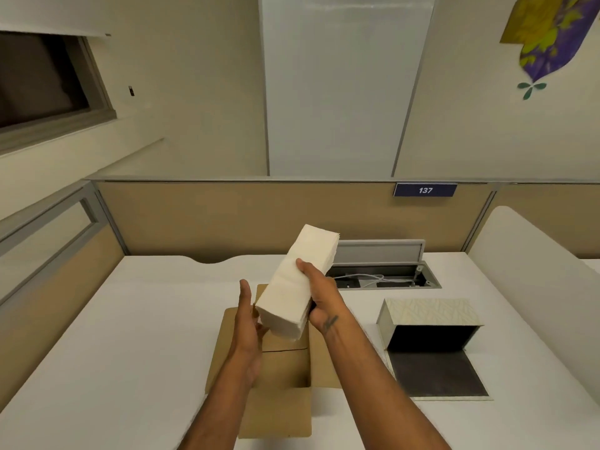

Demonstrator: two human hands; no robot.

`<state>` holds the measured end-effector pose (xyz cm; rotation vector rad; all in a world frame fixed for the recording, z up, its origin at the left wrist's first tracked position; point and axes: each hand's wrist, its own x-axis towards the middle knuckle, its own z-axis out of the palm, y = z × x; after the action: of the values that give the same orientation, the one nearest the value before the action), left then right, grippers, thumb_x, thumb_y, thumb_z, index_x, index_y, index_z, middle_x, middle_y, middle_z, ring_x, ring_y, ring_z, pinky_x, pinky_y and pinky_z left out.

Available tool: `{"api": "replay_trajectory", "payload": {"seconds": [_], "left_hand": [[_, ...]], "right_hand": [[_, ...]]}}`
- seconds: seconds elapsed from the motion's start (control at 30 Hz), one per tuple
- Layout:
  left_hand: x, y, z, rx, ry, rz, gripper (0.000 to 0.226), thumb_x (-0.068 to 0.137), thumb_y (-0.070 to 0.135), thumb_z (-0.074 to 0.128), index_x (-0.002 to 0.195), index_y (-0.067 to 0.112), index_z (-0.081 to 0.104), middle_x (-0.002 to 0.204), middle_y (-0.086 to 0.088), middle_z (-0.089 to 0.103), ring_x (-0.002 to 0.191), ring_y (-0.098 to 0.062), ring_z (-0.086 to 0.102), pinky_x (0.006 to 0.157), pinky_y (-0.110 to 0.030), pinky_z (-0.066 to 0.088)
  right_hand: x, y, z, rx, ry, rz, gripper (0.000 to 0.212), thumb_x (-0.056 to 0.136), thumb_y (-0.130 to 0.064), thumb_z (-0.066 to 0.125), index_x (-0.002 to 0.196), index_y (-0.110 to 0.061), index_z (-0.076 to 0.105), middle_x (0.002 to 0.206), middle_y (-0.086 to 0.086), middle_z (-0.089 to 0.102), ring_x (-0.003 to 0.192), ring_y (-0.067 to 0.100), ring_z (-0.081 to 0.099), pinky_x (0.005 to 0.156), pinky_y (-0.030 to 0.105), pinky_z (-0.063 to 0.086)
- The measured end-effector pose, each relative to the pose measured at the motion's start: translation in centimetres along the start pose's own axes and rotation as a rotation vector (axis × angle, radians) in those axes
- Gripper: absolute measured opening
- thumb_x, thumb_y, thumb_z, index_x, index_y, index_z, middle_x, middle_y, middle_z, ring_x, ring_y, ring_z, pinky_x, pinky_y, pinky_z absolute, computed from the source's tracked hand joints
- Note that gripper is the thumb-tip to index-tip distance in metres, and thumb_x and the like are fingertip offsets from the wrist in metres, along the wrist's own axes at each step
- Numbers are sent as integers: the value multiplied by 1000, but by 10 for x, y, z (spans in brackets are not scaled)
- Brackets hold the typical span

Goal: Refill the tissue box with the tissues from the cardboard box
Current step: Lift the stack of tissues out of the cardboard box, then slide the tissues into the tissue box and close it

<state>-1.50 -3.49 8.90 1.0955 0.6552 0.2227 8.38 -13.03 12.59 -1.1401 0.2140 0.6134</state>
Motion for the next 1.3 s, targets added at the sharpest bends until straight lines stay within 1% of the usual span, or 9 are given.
{"api": "replay_trajectory", "payload": {"seconds": [0.07,0.23,0.33,0.47,0.63,0.83,0.9,1.0,1.3], "left_hand": [[-13,1,20,-77,-38,20,85,71,86,37,126,25,60,118,-8,69,109,-27,65,94,-42,53],[-56,-8,83,-147,-57,67,66,66,75,57,114,30,62,109,-5,72,104,-27,66,77,-37,56],[-75,-24,119,-97,-72,86,77,63,59,70,130,26,52,120,-7,65,111,-27,60,92,-44,54],[-95,-49,155,-61,-29,130,68,77,44,73,135,25,43,124,-7,60,112,-24,57,90,-39,52],[-119,-67,184,25,-119,190,80,65,58,75,136,33,45,121,-5,58,111,-23,55,93,-42,52],[-130,-77,192,106,-272,122,77,62,62,71,130,29,53,118,-9,58,107,-26,57,71,-30,57],[-129,-79,194,125,-267,71,78,61,62,72,128,25,54,118,-12,56,108,-28,56,72,-32,58],[-122,-81,198,117,-196,9,71,68,56,73,125,20,53,118,-13,55,107,-28,55,73,-34,57],[-85,-95,224,110,-113,-110,41,88,40,65,117,17,49,116,-12,54,109,-29,52,87,-41,55]], "right_hand": [[-10,-12,-8,27,39,-34,41,80,-32,75,114,-15,61,102,9,73,93,28,69,79,42,57],[-37,-33,-44,128,126,-132,37,79,-34,74,109,-16,61,101,7,73,94,27,69,88,45,56],[-57,-42,-72,186,175,-177,43,78,-35,74,114,-15,62,103,7,73,91,27,70,79,41,58],[-85,-53,-113,238,231,-218,56,74,-37,75,121,-14,55,107,8,70,91,25,68,70,35,55],[-114,-78,-175,297,295,-293,65,69,-39,77,122,-19,46,107,5,66,94,21,64,77,39,54],[-140,-110,-260,279,353,-352,78,71,-37,78,137,-22,39,121,9,59,106,25,58,86,45,54],[-147,-114,-284,198,303,-323,69,74,-38,76,134,-22,46,123,11,58,105,25,56,80,41,52],[-151,-113,-313,58,236,-261,33,80,-36,73,107,-21,60,116,10,61,99,22,56,76,35,51],[-122,-107,-350,-199,269,-153,31,96,-38,53,117,-15,48,103,5,57,105,24,55,92,38,51]]}}
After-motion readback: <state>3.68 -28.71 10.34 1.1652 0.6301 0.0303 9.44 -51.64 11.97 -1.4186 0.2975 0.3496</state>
